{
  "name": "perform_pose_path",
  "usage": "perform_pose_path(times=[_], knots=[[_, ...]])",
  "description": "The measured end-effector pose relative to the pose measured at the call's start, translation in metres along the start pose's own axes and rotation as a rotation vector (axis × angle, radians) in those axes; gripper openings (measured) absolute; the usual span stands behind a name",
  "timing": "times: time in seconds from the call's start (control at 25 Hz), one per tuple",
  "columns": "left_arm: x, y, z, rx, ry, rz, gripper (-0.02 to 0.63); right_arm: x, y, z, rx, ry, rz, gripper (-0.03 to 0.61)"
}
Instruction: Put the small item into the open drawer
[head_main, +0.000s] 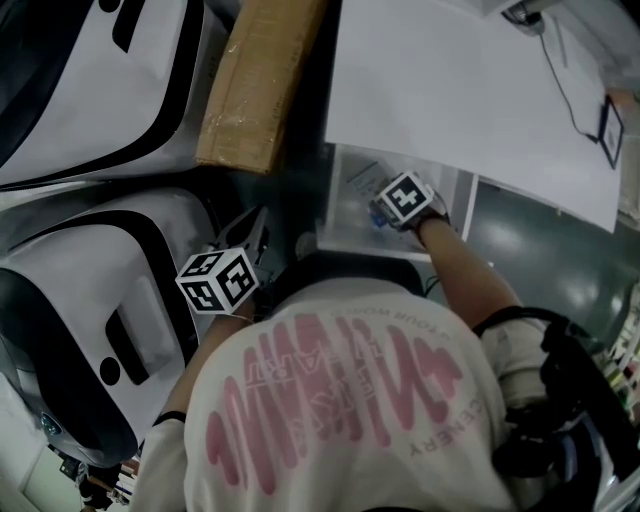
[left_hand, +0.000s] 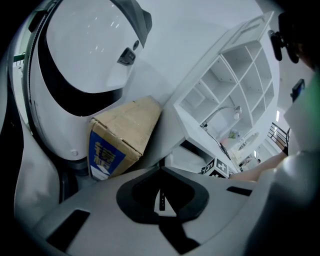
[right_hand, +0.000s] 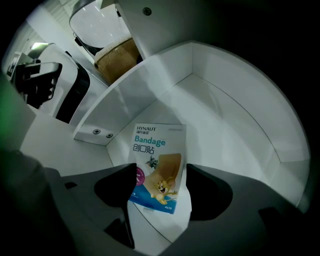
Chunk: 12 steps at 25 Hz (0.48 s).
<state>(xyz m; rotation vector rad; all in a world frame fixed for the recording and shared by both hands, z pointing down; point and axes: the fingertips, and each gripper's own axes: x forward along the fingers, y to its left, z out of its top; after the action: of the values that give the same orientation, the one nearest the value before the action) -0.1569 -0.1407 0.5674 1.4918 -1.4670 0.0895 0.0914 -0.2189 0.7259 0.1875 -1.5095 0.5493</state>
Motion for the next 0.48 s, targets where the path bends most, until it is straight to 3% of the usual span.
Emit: perform_pose_path(times=[0.28, 0.48], knots=[[0.0, 0.0, 0.001, 0.016, -0.004, -0.015, 0.031, -0.002, 0.005, 0.006, -0.09, -0.035, 0.001, 0.308], [-0.003, -0.005, 0.006, 0.035, -0.012, -0.029, 0.031, -0.012, 0.01, -0.012, -0.103, 0.037, 0.001, 0.308]])
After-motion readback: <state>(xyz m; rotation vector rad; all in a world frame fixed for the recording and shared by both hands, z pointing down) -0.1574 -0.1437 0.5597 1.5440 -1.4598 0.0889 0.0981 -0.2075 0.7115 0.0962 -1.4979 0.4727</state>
